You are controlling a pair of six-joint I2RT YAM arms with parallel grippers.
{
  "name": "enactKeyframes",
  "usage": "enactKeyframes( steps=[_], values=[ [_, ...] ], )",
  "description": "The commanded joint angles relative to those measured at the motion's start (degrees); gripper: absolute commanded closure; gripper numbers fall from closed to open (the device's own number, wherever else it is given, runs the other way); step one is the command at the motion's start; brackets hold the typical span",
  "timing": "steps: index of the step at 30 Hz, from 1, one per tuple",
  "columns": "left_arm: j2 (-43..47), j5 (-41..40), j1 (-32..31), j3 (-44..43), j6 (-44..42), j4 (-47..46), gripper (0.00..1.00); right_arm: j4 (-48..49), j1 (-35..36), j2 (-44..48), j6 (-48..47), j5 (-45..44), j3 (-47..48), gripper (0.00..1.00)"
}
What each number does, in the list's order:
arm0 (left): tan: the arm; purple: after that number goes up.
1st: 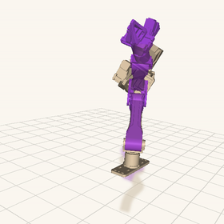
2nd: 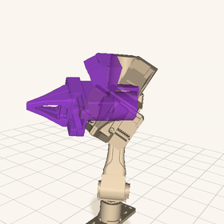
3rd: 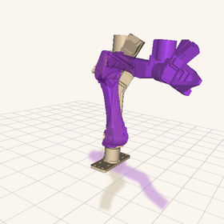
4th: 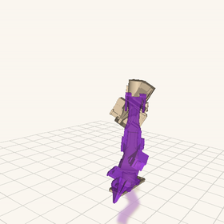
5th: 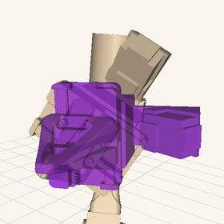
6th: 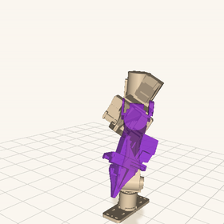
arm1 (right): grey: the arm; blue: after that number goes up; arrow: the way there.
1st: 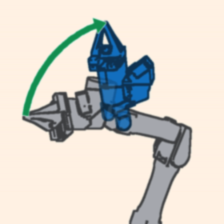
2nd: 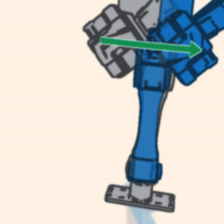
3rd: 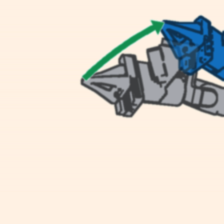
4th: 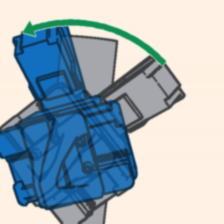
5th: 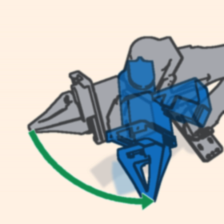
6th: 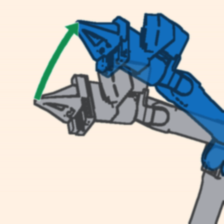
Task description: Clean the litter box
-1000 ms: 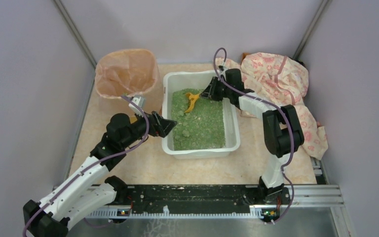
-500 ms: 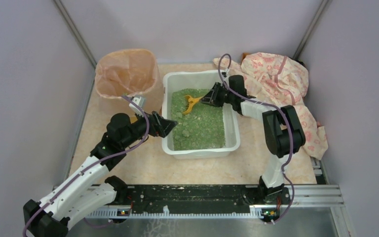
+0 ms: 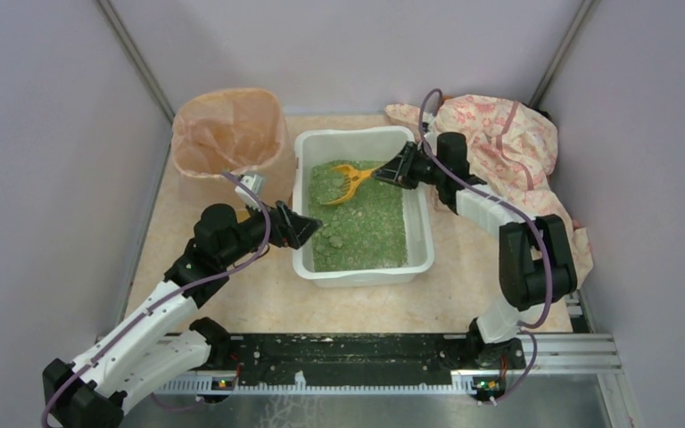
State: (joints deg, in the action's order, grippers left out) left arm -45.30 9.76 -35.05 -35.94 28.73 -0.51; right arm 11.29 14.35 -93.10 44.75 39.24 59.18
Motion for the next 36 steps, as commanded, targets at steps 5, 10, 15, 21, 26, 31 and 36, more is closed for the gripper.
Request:
enactKeyframes(
  steps=[5,10,15,21,26,31,36],
  values=[
    [-0.19,1.44,-0.22,-1.06,0.19,-1.22,0.01,14.24,-5.16,4.53,7.53,7.31,-7.44,1.00],
    [-0.45,1.75,-0.23,-1.53,0.30,-0.89,0.01,24.72,-10.36,7.09,15.31,12.04,-13.02,1.00],
    [-0.45,2.23,-0.21,-1.72,0.79,-0.72,0.01,29.10,-16.02,10.39,18.69,14.73,-16.17,1.00],
    [-0.88,2.33,-0.28,-1.75,1.11,-1.24,0.01,36.66,-15.69,8.68,22.83,15.21,-17.89,1.00],
    [-1.24,2.44,-0.32,-2.95,1.57,0.16,0.01,44.26,-19.50,7.55,27.83,16.18,-20.24,1.00],
    [-0.89,1.32,-0.33,-2.83,1.18,1.13,0.01,45.18,-20.00,7.54,28.05,16.90,-20.86,1.00],
    [0.27,1.15,-0.29,-2.07,1.67,1.12,0.01,49.07,-18.22,6.03,30.87,17.99,-21.34,1.00]
  ],
)
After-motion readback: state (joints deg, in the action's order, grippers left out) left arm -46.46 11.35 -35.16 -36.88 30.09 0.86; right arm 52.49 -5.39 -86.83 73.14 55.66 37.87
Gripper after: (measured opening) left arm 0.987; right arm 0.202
